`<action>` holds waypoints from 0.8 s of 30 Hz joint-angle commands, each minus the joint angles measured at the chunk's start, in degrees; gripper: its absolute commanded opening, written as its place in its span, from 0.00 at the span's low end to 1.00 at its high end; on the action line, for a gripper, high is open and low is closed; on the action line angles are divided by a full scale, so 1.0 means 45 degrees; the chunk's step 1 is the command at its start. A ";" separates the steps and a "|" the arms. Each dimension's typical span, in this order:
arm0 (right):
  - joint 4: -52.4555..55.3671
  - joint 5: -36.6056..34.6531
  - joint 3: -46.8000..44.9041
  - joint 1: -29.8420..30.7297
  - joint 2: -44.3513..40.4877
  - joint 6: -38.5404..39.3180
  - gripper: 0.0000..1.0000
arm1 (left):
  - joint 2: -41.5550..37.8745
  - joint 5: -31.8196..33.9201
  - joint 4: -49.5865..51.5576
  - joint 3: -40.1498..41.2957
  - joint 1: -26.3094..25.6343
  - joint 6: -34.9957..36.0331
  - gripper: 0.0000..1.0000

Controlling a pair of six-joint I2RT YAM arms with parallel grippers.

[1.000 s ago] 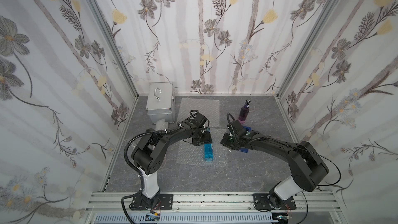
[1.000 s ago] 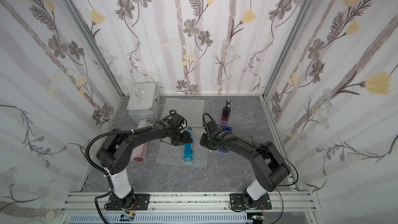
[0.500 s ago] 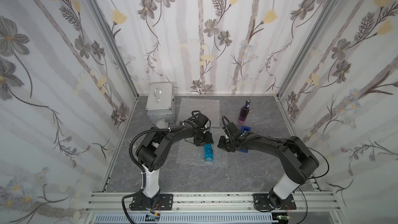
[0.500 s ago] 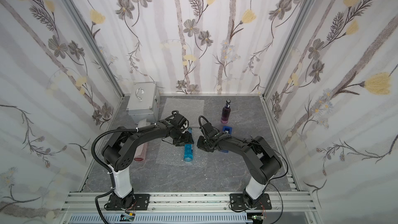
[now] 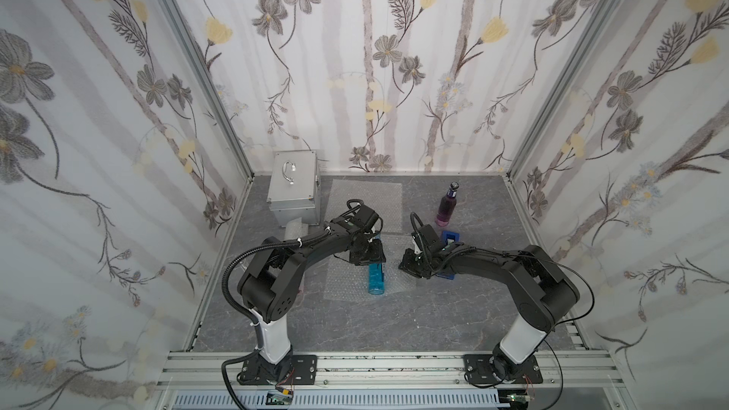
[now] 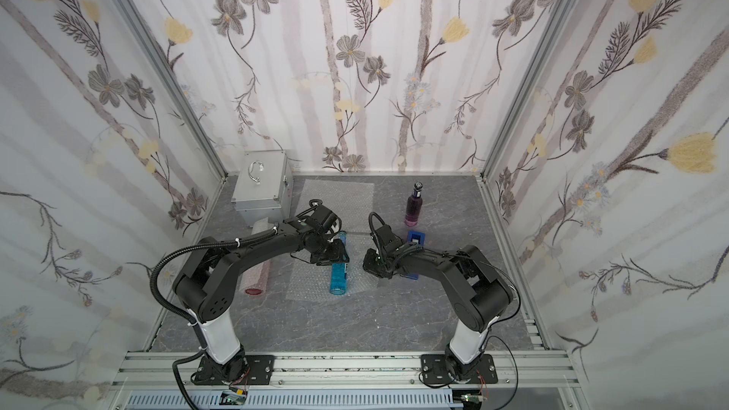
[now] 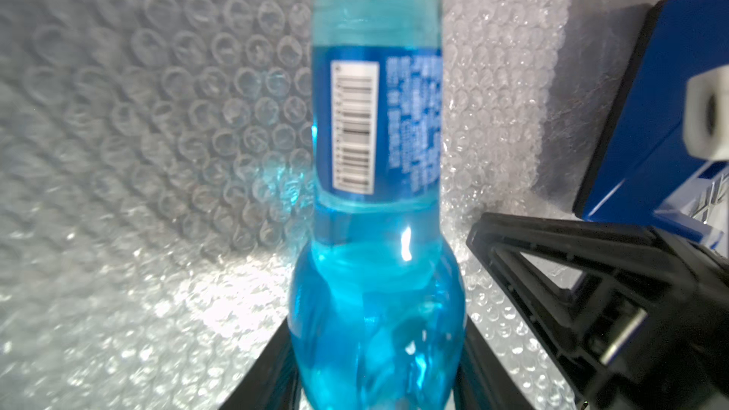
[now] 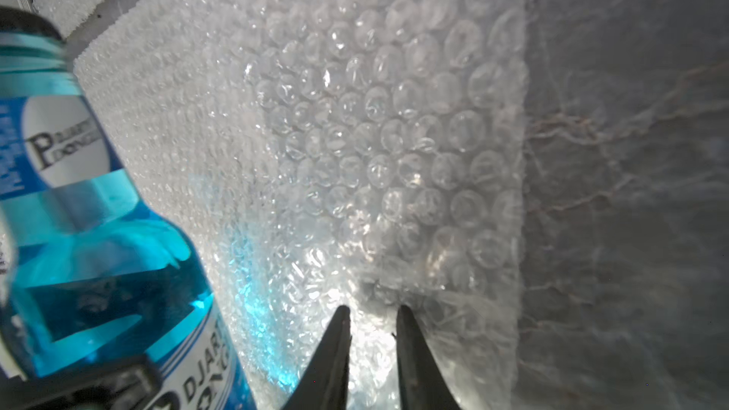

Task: Wrap wine bottles in bubble wrap
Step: Place the wine bottle on the bubble wrap.

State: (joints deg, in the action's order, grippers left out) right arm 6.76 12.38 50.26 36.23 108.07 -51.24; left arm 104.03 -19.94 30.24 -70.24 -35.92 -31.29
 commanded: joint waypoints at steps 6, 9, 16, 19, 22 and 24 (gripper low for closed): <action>0.1570 -0.1054 0.0277 -0.0055 0.0095 0.1029 0.25 | -0.0707 -0.0096 0.0253 0.0575 0.0414 0.0475 0.30; 0.1631 -0.1077 0.0276 -0.0075 -0.0009 0.1150 0.26 | -0.0972 -0.0260 0.0196 0.0921 0.0748 0.0473 0.30; 0.1719 -0.0955 0.0359 0.0013 -0.0452 0.1188 0.36 | -0.0939 -0.0754 -0.0062 0.1176 0.1103 0.0524 0.30; 0.1825 -0.0869 0.0575 0.0198 -0.0744 0.1133 0.38 | -0.0628 -0.0838 -0.0001 0.1021 0.1117 0.0561 0.31; 0.1932 -0.0765 0.0841 0.0337 -0.0962 0.1065 0.39 | -0.0304 -0.1025 -0.0077 0.0820 0.1098 0.0529 0.32; 0.1955 -0.0635 0.1043 0.0440 -0.1018 0.1044 0.39 | -0.0146 -0.0988 -0.0035 0.0642 0.1101 0.0530 0.32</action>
State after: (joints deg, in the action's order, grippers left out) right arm 15.29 8.95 53.82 37.80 104.03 -46.22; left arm 102.85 -22.72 31.59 -66.04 -30.96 -28.73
